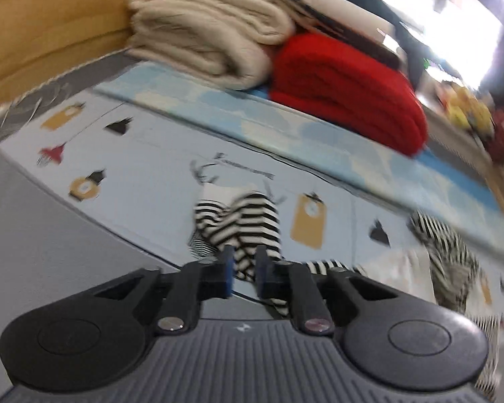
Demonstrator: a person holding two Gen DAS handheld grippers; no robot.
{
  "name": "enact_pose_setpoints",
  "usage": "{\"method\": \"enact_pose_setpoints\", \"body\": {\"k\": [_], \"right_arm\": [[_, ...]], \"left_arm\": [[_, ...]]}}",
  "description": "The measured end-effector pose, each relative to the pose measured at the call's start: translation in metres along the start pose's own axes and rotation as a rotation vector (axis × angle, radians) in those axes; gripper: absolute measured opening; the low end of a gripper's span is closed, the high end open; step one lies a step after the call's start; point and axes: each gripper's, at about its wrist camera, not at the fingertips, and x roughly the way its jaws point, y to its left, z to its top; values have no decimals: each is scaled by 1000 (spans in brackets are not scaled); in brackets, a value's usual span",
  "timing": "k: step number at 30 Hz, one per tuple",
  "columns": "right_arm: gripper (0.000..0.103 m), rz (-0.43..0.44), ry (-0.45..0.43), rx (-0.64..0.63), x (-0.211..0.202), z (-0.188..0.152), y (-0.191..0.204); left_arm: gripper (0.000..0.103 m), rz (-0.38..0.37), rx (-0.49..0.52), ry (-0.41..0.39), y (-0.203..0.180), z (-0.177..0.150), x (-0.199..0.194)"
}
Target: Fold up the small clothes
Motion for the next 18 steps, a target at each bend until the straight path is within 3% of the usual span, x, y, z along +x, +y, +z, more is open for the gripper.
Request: {"method": "enact_pose_setpoints", "body": {"k": [3,5,7,9,16,18], "right_arm": [[49,52,-77,16,-5,0,28],[48,26,-100,-30,4,-14,41],[49,-47,-40,-51,25,-27,50],[48,-40,25,-3,43,-32,51],[48,5,44,-10,68,-24,62],[48,15,56,-7,71,-24,63]], "left_arm": [[12,25,-57,19,16,3,12],[12,15,-83,46,18,3,21],[12,3,-86,66,14,4,31],[13,1,-55,74,2,4,42],[30,39,55,84,-49,1,110],[42,75,76,83,-59,1,131]]}}
